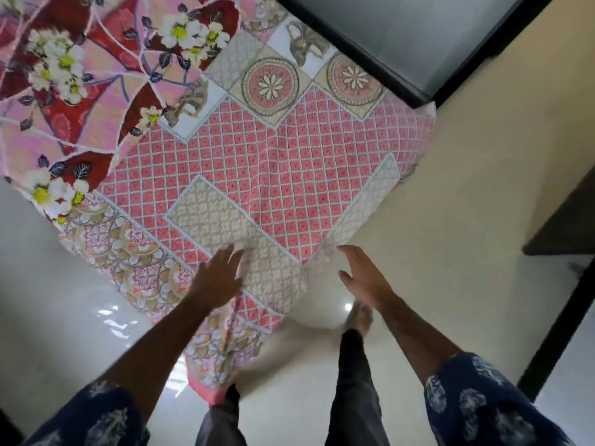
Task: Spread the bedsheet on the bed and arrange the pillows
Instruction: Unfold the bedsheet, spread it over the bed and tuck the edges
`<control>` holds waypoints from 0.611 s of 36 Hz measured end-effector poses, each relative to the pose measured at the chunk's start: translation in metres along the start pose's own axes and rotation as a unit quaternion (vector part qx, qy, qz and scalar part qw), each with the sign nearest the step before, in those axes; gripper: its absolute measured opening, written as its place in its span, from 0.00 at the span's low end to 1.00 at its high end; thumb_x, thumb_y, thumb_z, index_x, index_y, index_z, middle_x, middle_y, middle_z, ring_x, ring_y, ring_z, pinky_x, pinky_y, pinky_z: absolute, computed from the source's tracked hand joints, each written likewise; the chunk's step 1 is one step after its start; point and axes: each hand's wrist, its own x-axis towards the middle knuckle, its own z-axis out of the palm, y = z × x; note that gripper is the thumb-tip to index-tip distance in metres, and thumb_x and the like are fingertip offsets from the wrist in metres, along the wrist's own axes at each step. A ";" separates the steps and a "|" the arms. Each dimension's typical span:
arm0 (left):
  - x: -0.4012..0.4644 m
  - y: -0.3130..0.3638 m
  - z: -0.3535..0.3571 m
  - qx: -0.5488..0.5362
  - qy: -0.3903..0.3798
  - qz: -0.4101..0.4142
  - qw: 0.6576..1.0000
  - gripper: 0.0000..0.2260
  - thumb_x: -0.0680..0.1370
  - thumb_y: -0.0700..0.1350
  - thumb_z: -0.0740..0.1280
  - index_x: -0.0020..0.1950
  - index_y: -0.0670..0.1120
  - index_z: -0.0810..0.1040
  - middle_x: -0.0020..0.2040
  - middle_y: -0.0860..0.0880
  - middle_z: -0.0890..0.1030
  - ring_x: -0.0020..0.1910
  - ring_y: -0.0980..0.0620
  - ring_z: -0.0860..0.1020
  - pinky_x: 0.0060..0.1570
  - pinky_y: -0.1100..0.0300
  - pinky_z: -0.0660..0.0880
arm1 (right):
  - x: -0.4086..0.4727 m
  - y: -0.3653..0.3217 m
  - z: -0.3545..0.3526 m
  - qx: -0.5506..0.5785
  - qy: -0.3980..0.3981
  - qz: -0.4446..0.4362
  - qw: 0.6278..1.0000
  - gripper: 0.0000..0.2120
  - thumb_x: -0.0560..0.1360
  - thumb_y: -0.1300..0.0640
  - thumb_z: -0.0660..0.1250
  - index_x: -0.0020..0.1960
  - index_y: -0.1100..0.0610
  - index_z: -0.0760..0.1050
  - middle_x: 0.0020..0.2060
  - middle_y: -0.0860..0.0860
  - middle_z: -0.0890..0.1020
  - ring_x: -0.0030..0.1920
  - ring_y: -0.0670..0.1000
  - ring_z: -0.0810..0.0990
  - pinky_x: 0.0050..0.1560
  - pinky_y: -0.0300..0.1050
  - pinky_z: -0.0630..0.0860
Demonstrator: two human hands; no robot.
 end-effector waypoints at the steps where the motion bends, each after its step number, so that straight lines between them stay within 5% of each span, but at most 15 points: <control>1: 0.007 0.008 -0.004 -0.005 0.006 -0.018 1.000 0.32 0.83 0.54 0.61 0.82 0.47 0.50 0.83 0.45 0.50 0.81 0.44 0.54 0.73 0.40 0.61 | 0.010 0.005 -0.013 -0.011 0.002 -0.019 1.000 0.29 0.80 0.58 0.65 0.78 0.54 0.60 0.76 0.52 0.65 0.73 0.55 0.69 0.72 0.52 0.68; 13: 0.120 0.211 -0.066 -0.057 0.045 -0.063 0.995 0.31 0.82 0.52 0.61 0.82 0.46 0.52 0.83 0.43 0.50 0.81 0.40 0.52 0.74 0.36 0.58 | 0.099 0.127 -0.211 -0.132 -0.003 -0.085 0.988 0.30 0.76 0.59 0.68 0.76 0.55 0.64 0.71 0.56 0.70 0.67 0.61 0.73 0.65 0.56 0.73; 22: 0.204 0.277 -0.092 -0.087 0.070 -0.083 0.990 0.32 0.83 0.54 0.59 0.82 0.47 0.48 0.83 0.44 0.46 0.82 0.40 0.47 0.75 0.33 0.52 | 0.188 0.172 -0.296 -0.223 0.016 -0.064 0.973 0.27 0.75 0.58 0.69 0.72 0.56 0.67 0.67 0.56 0.72 0.63 0.61 0.73 0.60 0.59 0.73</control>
